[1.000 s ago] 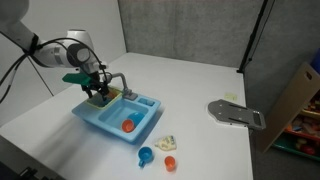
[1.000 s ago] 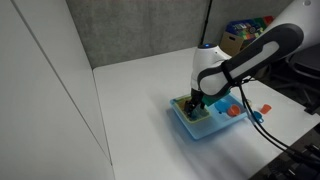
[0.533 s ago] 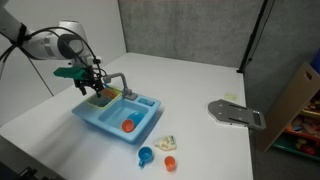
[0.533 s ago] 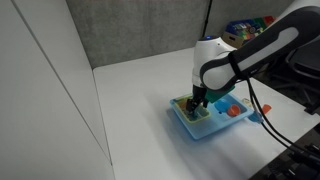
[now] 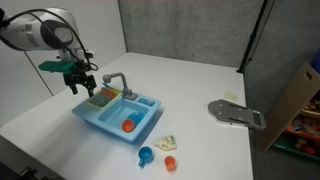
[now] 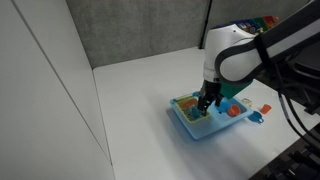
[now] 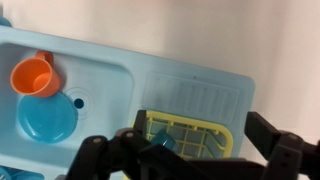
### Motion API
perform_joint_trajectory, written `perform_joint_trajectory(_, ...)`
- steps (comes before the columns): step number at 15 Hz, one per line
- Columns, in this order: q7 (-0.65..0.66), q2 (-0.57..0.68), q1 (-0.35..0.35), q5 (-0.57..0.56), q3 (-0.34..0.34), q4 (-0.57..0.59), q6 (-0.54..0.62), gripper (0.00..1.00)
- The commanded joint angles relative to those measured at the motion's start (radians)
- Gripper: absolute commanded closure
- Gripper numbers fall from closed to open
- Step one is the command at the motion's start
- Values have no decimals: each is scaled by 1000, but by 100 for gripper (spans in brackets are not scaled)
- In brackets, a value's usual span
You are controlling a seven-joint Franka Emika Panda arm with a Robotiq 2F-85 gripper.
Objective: Remove the blue cup on the sink and put it in the drying rack
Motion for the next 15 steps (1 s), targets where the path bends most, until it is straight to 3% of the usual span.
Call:
perform_joint_trajectory(1, 30, -119, -40, 12, 6, -93, -30, 0)
perform_joint_trajectory(8, 29, -283, -141, 70, -13, -160, -89, 0)
perform_joint_trajectory(15, 63, -448, -206, 44, -40, -213, -156, 0)
